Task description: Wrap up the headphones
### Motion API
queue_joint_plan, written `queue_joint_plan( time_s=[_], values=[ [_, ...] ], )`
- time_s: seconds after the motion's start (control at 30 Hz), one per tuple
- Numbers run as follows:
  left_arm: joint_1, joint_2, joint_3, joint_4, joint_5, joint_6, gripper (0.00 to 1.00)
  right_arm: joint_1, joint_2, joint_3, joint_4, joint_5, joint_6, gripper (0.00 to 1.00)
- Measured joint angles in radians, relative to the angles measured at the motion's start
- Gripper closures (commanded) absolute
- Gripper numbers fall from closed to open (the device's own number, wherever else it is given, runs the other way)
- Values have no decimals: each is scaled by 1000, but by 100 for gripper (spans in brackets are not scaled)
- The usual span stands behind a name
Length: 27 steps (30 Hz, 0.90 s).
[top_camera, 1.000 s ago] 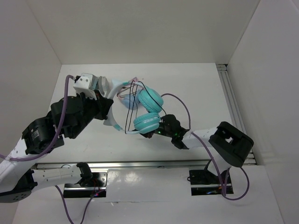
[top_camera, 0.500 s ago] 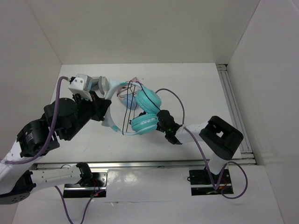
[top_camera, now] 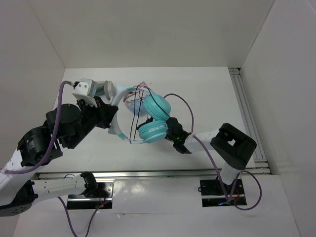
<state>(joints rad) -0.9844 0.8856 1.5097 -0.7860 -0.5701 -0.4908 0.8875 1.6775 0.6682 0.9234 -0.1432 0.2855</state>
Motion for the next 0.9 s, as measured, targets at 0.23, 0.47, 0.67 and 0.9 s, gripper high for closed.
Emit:
queue_joint_plan(
  time_s=[0.23,0.47,0.67,0.9],
  values=[
    [0,0,0,-5,-3,-10,100,9,2,-30,26,10,-5,88],
    [0,0,0,-21,-4,-10,100,16,2,-112,48,12,-2,75],
    [0,0,0,-23,-6,-10,100,20,2,-121,71,8,3,71],
    [0,-6,0,-22,-10,-10,100,21,0,-129,87,-17,13,71]
  ],
)
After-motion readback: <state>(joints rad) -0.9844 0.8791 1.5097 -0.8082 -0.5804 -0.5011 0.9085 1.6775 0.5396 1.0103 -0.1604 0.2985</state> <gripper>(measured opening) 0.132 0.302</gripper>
